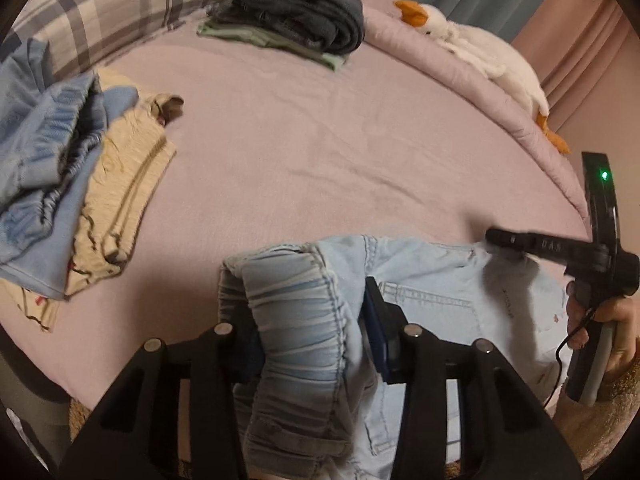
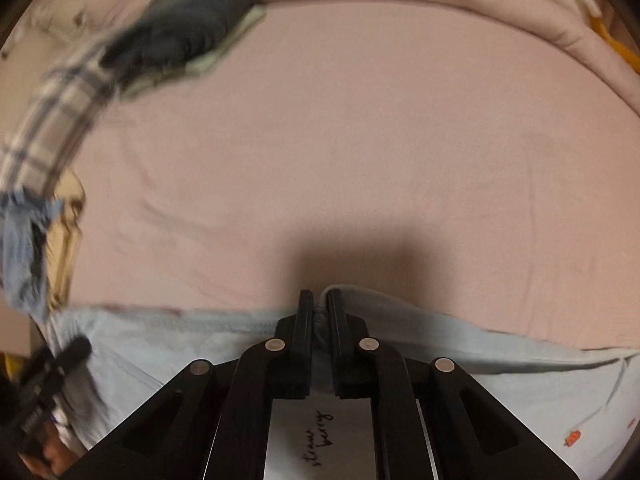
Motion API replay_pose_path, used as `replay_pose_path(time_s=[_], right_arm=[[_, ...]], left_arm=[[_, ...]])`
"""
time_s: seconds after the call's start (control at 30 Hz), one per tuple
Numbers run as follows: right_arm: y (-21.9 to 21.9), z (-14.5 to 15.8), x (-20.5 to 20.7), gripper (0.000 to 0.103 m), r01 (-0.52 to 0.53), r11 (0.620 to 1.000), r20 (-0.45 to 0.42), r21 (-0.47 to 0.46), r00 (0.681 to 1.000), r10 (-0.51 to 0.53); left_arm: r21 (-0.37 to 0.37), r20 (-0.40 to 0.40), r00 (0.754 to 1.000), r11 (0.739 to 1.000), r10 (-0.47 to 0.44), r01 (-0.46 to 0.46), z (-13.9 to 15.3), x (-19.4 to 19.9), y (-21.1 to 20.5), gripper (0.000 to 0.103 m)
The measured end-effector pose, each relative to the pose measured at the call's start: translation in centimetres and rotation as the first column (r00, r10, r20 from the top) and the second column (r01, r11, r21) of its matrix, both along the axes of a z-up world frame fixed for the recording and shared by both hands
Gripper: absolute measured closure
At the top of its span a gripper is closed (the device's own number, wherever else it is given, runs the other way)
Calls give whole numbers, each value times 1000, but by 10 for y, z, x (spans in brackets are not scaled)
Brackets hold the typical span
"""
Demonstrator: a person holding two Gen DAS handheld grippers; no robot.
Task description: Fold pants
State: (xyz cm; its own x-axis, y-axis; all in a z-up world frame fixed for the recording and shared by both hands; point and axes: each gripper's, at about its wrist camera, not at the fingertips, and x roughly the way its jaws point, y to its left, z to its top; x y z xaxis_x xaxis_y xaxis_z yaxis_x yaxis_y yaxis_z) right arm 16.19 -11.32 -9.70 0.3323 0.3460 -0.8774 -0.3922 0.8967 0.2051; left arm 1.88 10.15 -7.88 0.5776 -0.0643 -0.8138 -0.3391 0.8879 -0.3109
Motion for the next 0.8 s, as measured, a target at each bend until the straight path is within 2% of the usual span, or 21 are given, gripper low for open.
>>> replay_pose_path(time_s=[0.13,0.23,0.3,0.4,0.57,0.67,0.73,0.8], right_arm=[[-7,3,1,95,13,1000,15,22,1000,-13],[-2,-19,6,95,12,999,-16,-33,1000,-13],[3,-30,4,95,9,998,-1,-63,1000,-9],[5,-27,0,95,6,995,21,-95,1000,-4],[1,-28,3,95,18,997,17,-74,1000,-16],[-1,-21,-3,95,19,995,36,-95,999,-15],[0,-10,-7,95,16,997,68,-80,998,-11],[-10,6,-16,95,20,998,111,-54,994,-14]], left_arm=[[6,1,1000,1000,0,0,-1,1,4,63],[46,-48,999,999,-14,17,-17,3,2,63],[86,-42,999,996,-31,34,-22,2,-2,62],[88,-51,998,996,-23,28,-22,4,-1,62],[94,-58,998,995,-9,14,-24,6,0,59],[87,-69,998,996,-4,10,-19,6,-1,58],[88,-77,997,996,-2,9,-10,4,-2,56],[113,-58,998,994,1,6,5,3,-5,47]])
